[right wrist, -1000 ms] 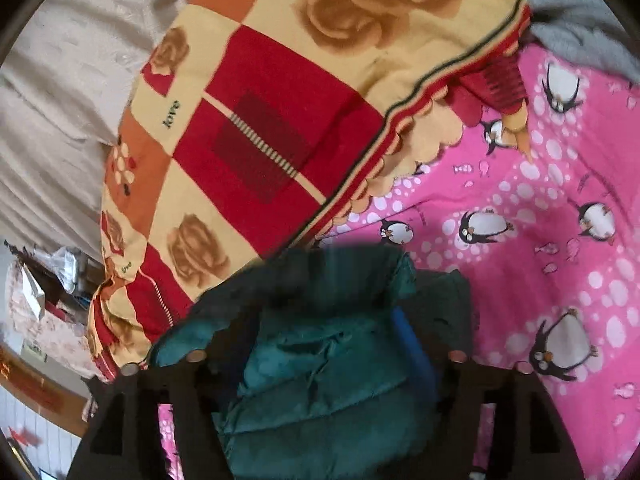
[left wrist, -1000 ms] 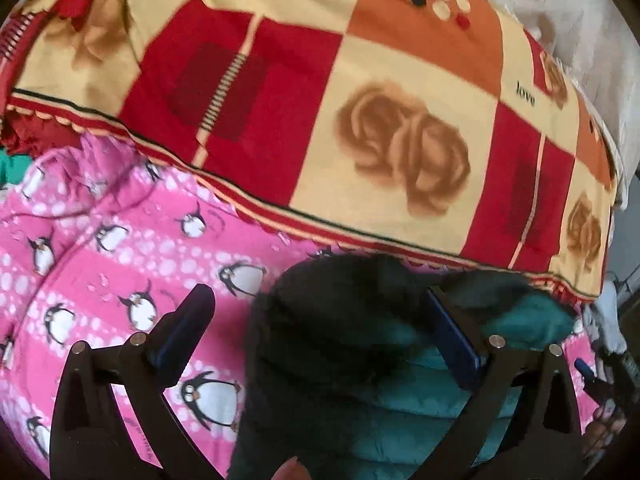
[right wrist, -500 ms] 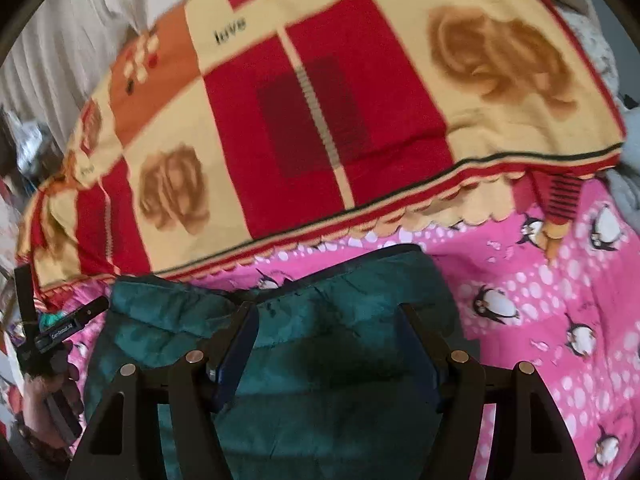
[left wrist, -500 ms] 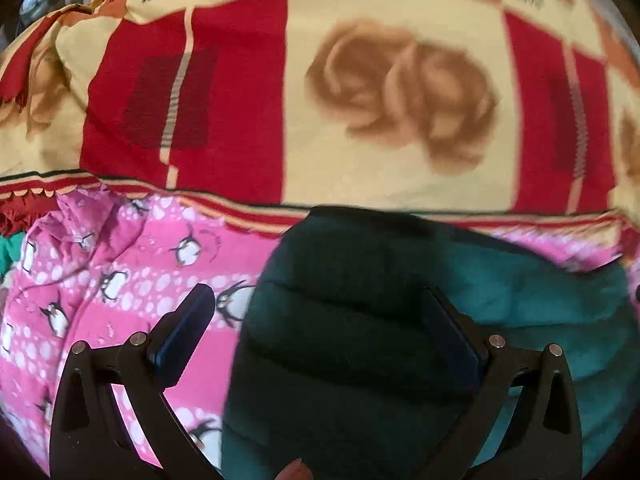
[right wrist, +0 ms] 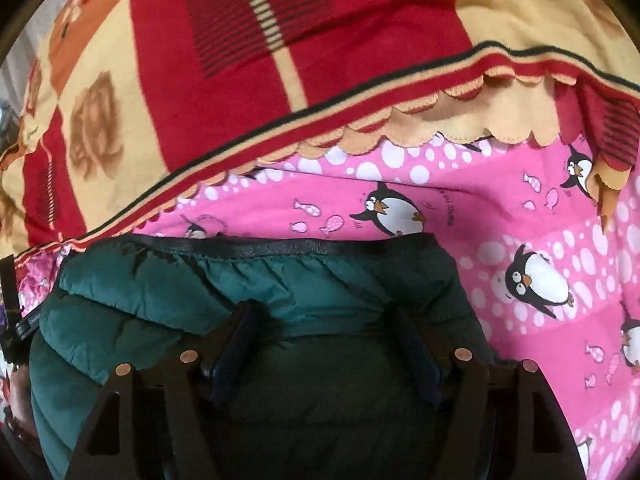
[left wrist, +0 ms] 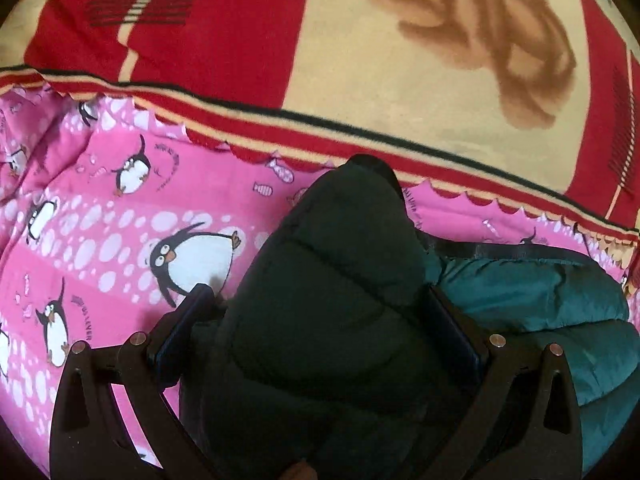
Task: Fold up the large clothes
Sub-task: 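Press the folded jacket flat with both tools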
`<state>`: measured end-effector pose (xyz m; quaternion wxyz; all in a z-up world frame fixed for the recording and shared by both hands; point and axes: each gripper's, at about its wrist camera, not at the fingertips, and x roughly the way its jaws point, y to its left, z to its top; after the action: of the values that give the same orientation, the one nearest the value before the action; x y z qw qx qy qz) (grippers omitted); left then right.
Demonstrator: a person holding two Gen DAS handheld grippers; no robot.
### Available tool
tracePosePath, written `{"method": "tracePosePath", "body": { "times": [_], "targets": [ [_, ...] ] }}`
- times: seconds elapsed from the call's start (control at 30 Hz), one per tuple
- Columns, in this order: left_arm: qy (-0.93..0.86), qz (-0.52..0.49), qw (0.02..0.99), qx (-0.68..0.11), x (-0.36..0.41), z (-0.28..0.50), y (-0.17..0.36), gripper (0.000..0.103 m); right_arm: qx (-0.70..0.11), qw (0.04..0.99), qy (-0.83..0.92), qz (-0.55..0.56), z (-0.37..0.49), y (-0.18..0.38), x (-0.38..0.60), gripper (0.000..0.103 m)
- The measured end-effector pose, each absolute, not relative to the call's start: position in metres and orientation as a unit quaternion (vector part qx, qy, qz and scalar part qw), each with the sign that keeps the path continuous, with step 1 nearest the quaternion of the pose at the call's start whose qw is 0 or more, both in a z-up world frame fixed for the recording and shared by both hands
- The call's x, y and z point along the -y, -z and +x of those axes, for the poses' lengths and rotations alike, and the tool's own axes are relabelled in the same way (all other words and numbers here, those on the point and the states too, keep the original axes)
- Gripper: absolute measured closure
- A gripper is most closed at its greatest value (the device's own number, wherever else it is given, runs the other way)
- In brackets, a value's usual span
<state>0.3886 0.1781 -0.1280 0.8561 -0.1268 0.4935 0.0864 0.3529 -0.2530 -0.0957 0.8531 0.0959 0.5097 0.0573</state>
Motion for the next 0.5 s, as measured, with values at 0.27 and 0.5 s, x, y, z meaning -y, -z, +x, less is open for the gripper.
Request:
{"method": "tracePosePath", "body": {
  "times": [0.27,0.5],
  "targets": [
    [-0.075,-0.114,0.885,-0.445,-0.174,0.350,0.063,0.000,-0.536,0.840,-0.050,0.064,0.342,0.071,0.248,0.032],
    [0.003,-0.089,0.909,-0.407,-0.101,0.273,0.014,0.000,-0.441,0.890,-0.091,0.075,0.254,-0.016,0.214,0.033]
  ]
}}
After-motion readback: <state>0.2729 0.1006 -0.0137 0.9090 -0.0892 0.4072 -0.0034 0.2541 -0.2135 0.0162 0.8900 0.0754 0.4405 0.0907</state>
